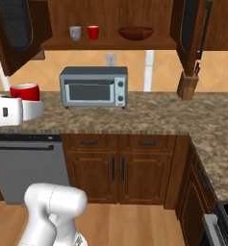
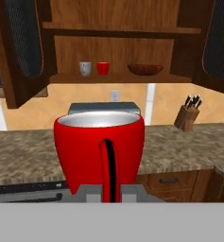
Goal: Gather all objects into one cabinet and sort the glasses and bowls to opposite sides.
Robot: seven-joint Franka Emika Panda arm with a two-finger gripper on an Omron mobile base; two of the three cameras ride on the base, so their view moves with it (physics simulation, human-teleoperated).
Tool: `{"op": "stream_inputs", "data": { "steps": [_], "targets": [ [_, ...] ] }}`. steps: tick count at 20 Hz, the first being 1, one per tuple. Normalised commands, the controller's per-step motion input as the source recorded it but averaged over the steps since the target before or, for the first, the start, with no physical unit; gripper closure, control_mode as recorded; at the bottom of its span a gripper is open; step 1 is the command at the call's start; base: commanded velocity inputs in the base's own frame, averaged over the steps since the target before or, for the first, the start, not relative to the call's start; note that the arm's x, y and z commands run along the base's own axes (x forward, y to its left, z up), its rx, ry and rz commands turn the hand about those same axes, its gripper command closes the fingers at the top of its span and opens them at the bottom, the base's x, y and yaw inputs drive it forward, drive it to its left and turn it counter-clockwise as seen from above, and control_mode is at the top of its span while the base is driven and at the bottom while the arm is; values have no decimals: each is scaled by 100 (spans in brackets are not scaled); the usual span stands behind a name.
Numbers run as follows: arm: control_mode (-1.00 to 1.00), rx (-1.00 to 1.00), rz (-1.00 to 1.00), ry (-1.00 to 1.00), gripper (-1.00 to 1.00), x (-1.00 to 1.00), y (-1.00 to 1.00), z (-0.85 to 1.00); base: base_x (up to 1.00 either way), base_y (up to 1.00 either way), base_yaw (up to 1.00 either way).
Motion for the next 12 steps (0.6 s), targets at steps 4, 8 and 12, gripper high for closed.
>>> {"op": "stream_inputs", "data": {
  "steps": [4,8,12],
  "targets": [
    [100,0,0,0,100,0,0,0,67,-21,11],
    [100,0,0,0,100,0,0,0,43,-32,17],
    [100,0,0,0,100,0,0,0,67,-30,19]
  ]
}}
